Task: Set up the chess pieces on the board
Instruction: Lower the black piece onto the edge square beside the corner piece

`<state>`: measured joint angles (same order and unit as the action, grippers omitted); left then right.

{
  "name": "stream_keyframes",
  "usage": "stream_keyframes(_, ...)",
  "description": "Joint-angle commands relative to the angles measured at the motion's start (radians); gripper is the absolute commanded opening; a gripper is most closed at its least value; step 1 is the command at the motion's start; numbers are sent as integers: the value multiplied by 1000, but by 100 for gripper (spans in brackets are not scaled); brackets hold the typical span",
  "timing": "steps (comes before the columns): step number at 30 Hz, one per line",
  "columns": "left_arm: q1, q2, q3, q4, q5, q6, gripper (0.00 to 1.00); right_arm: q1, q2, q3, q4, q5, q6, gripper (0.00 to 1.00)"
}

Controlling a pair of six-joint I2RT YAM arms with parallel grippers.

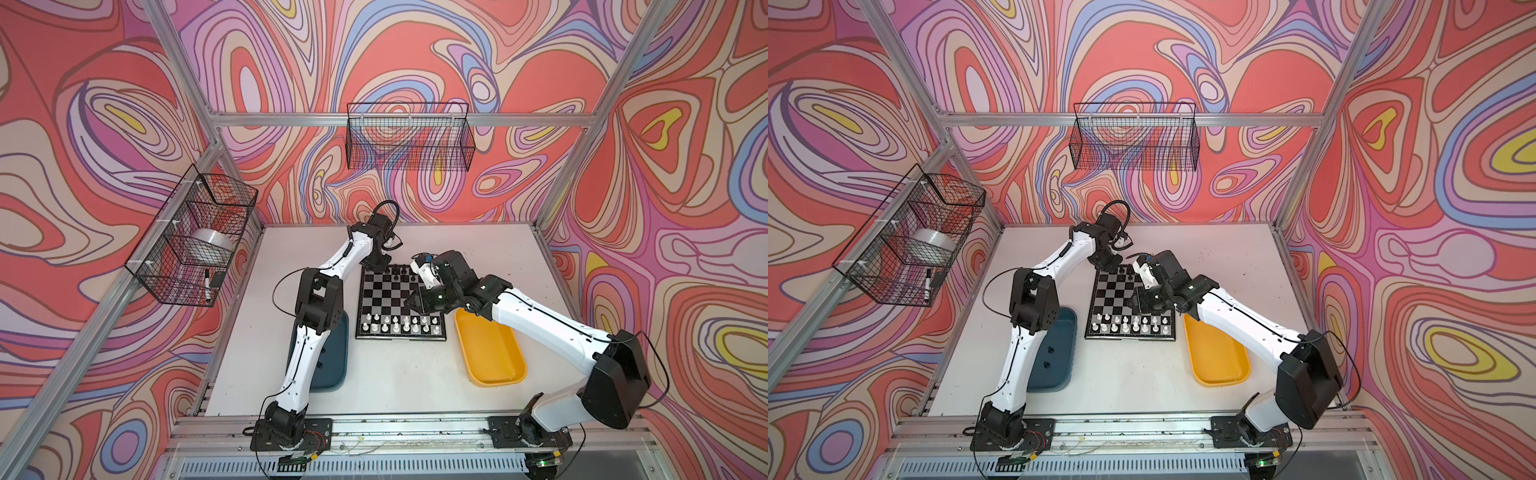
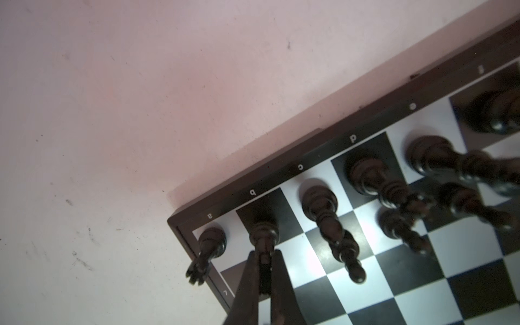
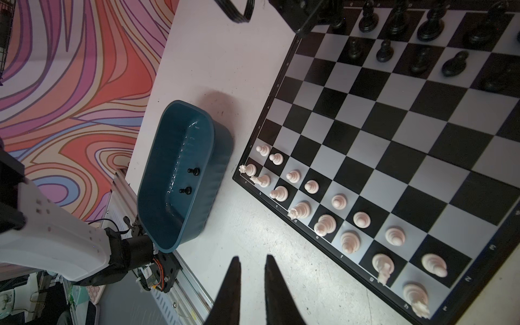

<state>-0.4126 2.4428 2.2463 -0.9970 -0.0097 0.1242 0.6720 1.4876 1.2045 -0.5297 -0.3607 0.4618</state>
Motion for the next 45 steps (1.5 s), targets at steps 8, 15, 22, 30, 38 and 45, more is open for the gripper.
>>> stream_keyframes(8,-14,35,41,-35,-7,17,4,-8,7,-19,12,-4,-4,17)
stream_keyframes(15,-15,41,49,-35,-3,18,8,-8,14,-19,14,-8,-4,17)
stream_keyframes(22,-19,48,65,-38,1,17,14,-8,15,-19,14,-6,-4,17)
stream_keyframes(30,-20,50,69,-40,5,25,16,-9,24,-20,18,-7,-6,16)
stream_keyframes(38,-22,52,75,-47,10,25,12,-9,30,-20,19,-7,-9,16)
stream_keyframes(45,-22,48,76,-54,15,22,9,-8,31,-22,19,-9,-10,16)
